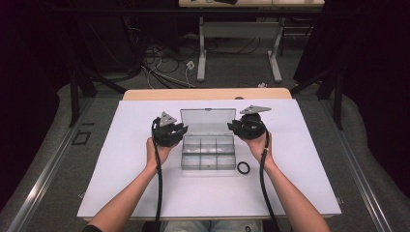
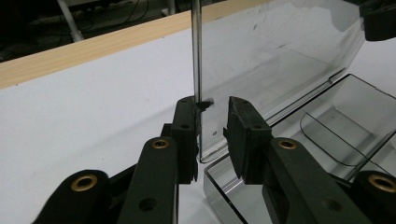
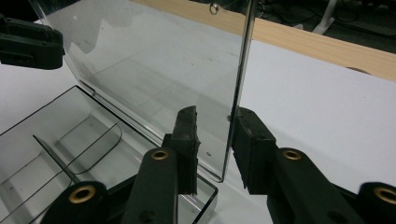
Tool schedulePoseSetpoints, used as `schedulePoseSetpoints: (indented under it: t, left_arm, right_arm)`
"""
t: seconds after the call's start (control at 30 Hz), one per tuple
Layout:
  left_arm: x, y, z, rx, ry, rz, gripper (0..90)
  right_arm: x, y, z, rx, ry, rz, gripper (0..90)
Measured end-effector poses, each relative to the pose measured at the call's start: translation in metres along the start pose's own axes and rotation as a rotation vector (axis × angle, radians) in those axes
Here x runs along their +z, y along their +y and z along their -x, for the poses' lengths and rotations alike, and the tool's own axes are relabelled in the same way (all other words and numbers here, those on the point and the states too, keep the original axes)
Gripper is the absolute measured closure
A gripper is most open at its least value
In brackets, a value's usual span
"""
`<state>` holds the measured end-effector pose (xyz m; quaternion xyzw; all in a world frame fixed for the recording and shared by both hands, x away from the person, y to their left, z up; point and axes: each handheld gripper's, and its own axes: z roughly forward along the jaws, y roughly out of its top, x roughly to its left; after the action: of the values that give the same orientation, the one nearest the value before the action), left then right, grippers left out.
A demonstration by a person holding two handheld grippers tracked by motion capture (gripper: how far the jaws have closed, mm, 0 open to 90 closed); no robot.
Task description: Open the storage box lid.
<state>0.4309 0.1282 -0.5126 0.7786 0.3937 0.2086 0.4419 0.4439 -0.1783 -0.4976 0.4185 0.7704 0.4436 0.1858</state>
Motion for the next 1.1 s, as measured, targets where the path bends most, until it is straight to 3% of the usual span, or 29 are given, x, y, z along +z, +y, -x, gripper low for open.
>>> schedulePoseSetpoints:
  t: [0.17, 0.57, 1.0, 1.1]
  left_arm:
    - [0.003, 0.000, 0.000, -0.017, 0.007, -0.005, 72.7]
    - [0.009, -0.001, -0.001, -0.008, 0.026, -0.025, 72.8]
    - [0.020, -0.004, -0.003, 0.017, 0.045, -0.083, 73.5]
    - [0.021, -0.005, -0.004, 0.008, 0.049, -0.085, 72.8]
  right_arm:
    - [0.006, -0.001, 0.001, 0.012, -0.007, -0.017, 70.3]
    - [0.014, -0.005, 0.005, 0.033, 0.006, -0.031, 69.2]
    - [0.025, -0.008, 0.005, 0.013, -0.035, -0.057, 66.2]
    - [0.029, -0.009, 0.005, -0.009, -0.055, -0.064, 61.1]
